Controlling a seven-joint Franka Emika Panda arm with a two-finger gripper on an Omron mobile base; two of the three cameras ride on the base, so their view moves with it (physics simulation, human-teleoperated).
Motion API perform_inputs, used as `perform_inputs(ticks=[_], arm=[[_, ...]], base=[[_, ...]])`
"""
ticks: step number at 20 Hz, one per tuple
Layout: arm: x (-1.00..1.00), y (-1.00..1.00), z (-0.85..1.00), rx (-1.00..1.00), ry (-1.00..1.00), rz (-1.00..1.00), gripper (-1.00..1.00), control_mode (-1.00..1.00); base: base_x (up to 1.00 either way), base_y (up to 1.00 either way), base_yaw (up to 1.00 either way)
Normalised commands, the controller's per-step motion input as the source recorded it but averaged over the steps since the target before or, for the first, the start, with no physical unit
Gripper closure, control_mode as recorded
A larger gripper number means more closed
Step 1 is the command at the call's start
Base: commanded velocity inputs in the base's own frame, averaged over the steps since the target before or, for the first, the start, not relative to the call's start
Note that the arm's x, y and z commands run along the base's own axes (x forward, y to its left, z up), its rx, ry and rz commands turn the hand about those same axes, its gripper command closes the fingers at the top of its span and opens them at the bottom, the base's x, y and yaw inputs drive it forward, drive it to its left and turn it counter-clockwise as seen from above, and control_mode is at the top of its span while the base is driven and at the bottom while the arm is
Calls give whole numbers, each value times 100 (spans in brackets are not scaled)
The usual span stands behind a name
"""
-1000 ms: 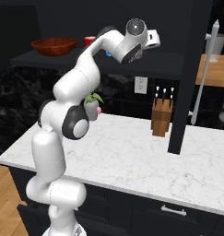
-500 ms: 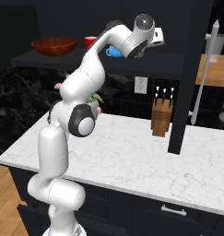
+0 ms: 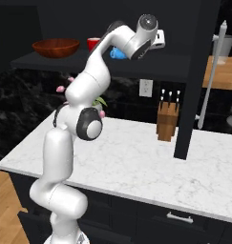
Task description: Gather all objects into one cabinet and sort the glasses and bowls to opposite sides.
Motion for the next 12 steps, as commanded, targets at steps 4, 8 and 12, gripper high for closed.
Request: perform_inputs(ticks=[4,8,12], arm=[[-9,4,0,0,-3,0,-100,-100],[-47,8,10,0,-14,0,-100,-100],[-84,28,8,-1,-17,0,-100,-100]], base=[[0,0,0],[0,0,0],[0,0,0]])
